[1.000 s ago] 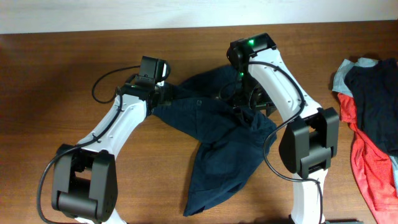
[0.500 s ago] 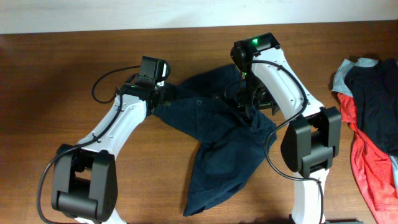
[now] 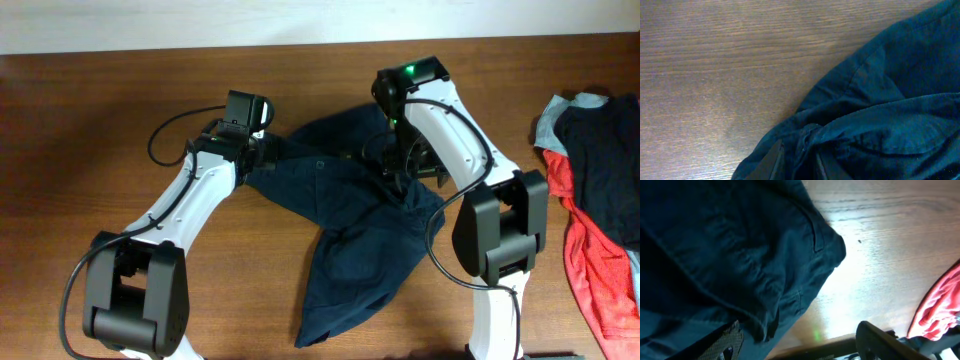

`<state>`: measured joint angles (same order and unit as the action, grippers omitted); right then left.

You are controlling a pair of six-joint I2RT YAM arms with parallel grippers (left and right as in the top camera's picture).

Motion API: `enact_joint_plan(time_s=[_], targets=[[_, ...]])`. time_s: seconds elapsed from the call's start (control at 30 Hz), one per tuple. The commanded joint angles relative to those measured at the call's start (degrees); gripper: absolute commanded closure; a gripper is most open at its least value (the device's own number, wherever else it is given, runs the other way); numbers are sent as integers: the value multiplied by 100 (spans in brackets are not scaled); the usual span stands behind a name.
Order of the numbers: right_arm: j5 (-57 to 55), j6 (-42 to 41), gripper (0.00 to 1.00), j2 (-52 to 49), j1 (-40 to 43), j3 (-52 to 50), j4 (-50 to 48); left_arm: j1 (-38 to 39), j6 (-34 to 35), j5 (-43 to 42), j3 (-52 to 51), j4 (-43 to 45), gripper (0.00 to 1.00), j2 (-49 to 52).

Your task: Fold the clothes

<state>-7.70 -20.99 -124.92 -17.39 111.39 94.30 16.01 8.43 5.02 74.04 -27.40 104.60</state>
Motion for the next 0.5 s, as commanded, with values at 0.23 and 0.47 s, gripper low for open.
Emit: enact_joint_plan(time_s=[0.23, 0.47], targets=[[-118, -74, 28, -4, 57, -501, -442, -4, -31, 85, 79, -7, 80, 83], [-162, -72, 82, -4, 286, -501, -326, -4, -31, 85, 79, -7, 80, 83]])
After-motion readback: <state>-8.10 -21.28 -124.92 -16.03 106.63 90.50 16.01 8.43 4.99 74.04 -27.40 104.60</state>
